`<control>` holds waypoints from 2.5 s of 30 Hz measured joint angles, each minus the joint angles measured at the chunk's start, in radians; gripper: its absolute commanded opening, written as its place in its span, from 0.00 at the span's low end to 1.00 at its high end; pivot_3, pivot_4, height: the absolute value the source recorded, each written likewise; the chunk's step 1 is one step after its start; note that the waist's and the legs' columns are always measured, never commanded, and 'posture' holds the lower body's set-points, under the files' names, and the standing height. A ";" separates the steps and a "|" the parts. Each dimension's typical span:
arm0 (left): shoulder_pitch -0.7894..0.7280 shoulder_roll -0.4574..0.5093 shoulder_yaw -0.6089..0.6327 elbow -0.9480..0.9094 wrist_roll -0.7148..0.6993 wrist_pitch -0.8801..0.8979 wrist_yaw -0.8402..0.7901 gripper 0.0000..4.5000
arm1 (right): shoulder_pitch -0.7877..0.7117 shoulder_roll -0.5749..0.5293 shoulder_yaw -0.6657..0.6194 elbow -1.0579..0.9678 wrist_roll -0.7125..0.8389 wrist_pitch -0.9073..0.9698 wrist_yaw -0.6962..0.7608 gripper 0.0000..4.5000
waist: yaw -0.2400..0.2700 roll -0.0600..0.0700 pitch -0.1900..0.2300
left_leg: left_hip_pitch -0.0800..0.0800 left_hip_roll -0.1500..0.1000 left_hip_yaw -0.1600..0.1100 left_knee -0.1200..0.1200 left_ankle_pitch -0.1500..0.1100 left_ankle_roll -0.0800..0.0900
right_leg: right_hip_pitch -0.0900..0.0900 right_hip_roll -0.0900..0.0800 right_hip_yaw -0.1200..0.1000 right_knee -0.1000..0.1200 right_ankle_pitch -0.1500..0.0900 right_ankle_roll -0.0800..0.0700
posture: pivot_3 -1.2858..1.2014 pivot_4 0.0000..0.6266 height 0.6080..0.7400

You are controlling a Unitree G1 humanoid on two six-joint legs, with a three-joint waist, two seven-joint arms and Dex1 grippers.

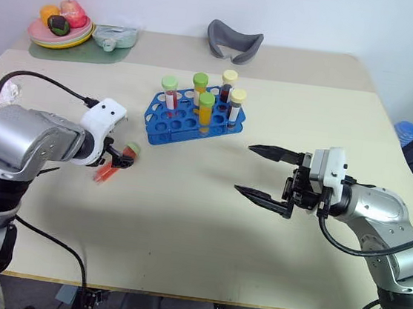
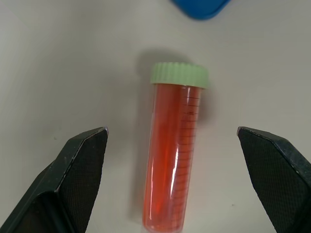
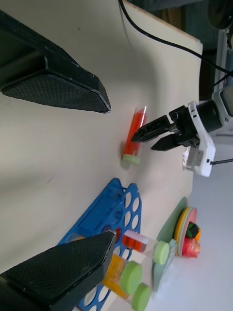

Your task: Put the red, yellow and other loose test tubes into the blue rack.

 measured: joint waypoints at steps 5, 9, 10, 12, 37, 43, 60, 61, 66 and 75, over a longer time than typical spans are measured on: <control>-0.063 -0.060 -0.045 0.137 0.001 0.000 0.042 0.97 | 0.018 0.000 -0.019 -0.012 0.000 0.001 -0.023 0.88 | 0.003 0.000 0.000 | -0.001 0.000 0.000 0.001 0.000 0.000 | 0.000 0.000 0.000 0.000 0.000 0.000 | 0.52 0.24 1.00; -0.083 -0.105 -0.064 0.201 -0.005 0.000 0.064 0.97 | 0.043 -0.001 -0.028 -0.038 0.000 0.004 -0.041 0.88 | 0.001 0.000 0.000 | -0.001 0.000 0.000 0.000 0.000 0.000 | 0.000 0.000 0.000 0.000 0.000 0.000 | 0.52 0.24 1.00; -0.093 -0.107 -0.073 0.211 -0.007 0.000 0.066 0.97 | 0.051 -0.001 -0.030 -0.043 0.000 0.009 -0.045 0.88 | 0.001 0.000 0.000 | -0.001 0.000 0.000 0.001 0.000 0.000 | 0.000 0.000 0.000 0.000 0.000 0.000 | 0.52 0.24 1.00; -0.110 -0.113 -0.074 0.238 -0.013 0.000 0.067 0.97 | 0.058 -0.001 -0.035 -0.053 0.001 0.021 -0.052 0.88 | 0.001 0.000 0.000 | -0.001 0.000 0.000 0.001 0.000 0.000 | 0.000 0.000 0.000 0.000 0.000 0.000 | 0.52 0.24 1.00; -0.111 -0.133 -0.076 0.239 -0.021 0.000 0.092 0.34 | 0.091 -0.022 -0.059 -0.088 0.039 0.030 -0.005 0.88 | 0.002 0.000 0.000 | 0.000 0.000 0.000 0.001 0.000 0.000 | 0.000 0.000 0.000 0.000 0.000 0.000 | 0.52 0.24 1.00; -0.083 -0.132 -0.068 0.186 -0.027 0.000 0.112 0.34 | 0.086 -0.021 -0.059 -0.086 0.039 0.030 -0.006 0.88 | 0.002 0.000 0.000 | 0.000 0.000 0.000 0.001 0.000 0.000 | 0.000 0.000 0.000 0.001 0.000 0.000 | 0.52 0.24 1.00; 0.115 -0.239 0.263 -0.209 -0.118 -0.200 -0.001 0.34 | 0.049 -0.016 -0.053 -0.048 0.034 0.032 -0.016 0.88 | 0.005 0.000 0.000 | -0.001 0.000 0.000 0.001 0.000 0.000 | 0.001 -0.001 0.000 0.000 0.000 0.000 | 0.52 0.24 1.00; 0.122 -0.278 0.286 -0.221 -0.120 -0.262 -0.006 0.34 | 0.046 -0.015 -0.053 -0.048 0.035 0.036 -0.020 0.88 | 0.006 0.000 0.000 | -0.001 0.000 0.000 0.002 0.000 -0.001 | 0.001 -0.001 0.000 0.000 0.000 0.000 | 0.52 0.24 1.00; 0.146 -0.449 0.379 -0.212 -0.095 -0.640 -0.038 0.34 | 0.030 -0.011 -0.059 -0.048 0.040 0.046 -0.046 0.88 | 0.003 0.000 0.000 | 0.000 0.000 0.001 0.002 0.000 -0.001 | 0.001 -0.001 0.000 0.000 0.000 0.000 | 0.52 0.24 1.00; 0.220 -0.567 0.304 0.014 0.138 -1.228 -0.093 0.34 | 0.000 0.064 -0.092 -0.018 0.040 0.072 -0.180 0.88 | 0.008 0.001 -0.001 | -0.001 -0.001 0.001 0.002 0.000 0.000 | 0.001 -0.002 0.000 -0.001 0.000 0.000 | 0.52 0.24 1.00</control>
